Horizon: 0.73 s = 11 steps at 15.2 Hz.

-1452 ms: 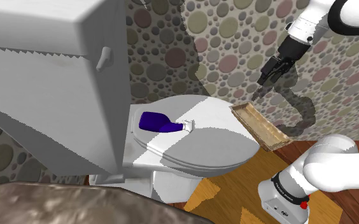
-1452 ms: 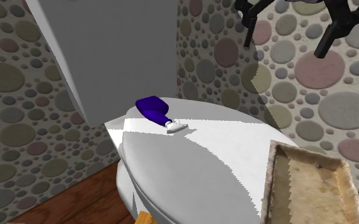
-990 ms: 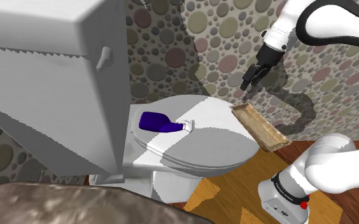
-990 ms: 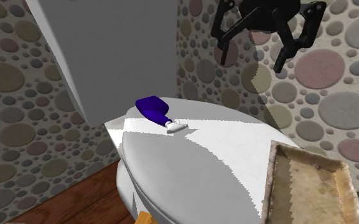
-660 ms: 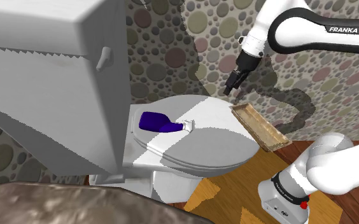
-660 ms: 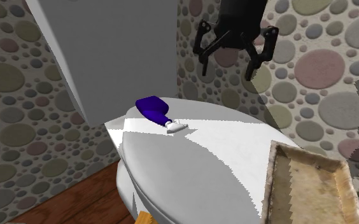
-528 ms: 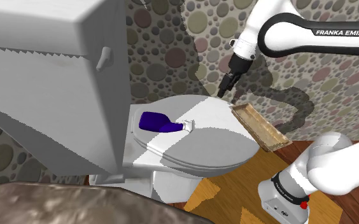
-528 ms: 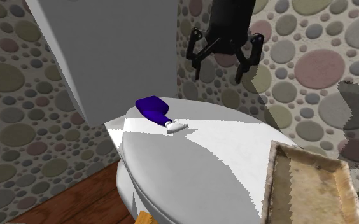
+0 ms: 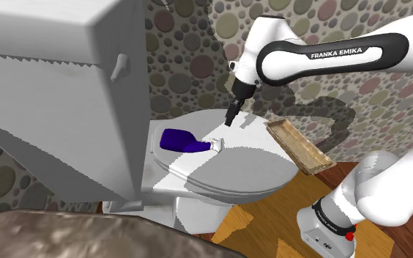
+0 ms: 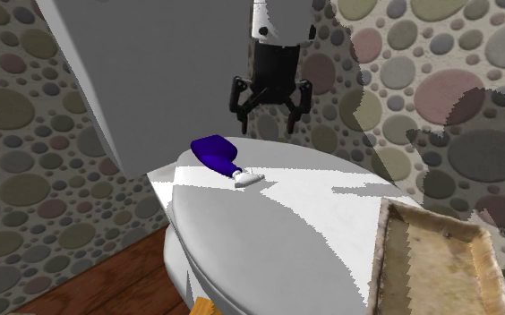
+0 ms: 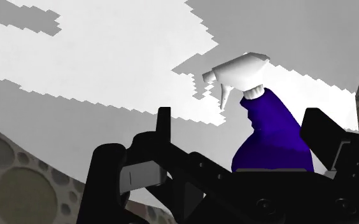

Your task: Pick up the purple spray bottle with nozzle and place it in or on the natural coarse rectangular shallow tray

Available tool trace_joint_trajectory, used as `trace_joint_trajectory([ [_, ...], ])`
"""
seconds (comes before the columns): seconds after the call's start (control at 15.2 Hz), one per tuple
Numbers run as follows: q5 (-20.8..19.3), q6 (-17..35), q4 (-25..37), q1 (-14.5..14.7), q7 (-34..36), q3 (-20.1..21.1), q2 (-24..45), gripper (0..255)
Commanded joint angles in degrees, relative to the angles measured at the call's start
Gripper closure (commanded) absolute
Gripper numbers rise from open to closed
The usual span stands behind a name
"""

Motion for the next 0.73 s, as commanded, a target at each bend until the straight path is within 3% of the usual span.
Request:
trace_joint_trajectory([
  [0.0, 0.0, 1.4, 1.7, 1.2, -1.2, 1.1, 3.3, 0],
  [0.66, -2.1, 8.1, 9.0, 5.7, -6.0, 5.5, 19.0, 0],
])
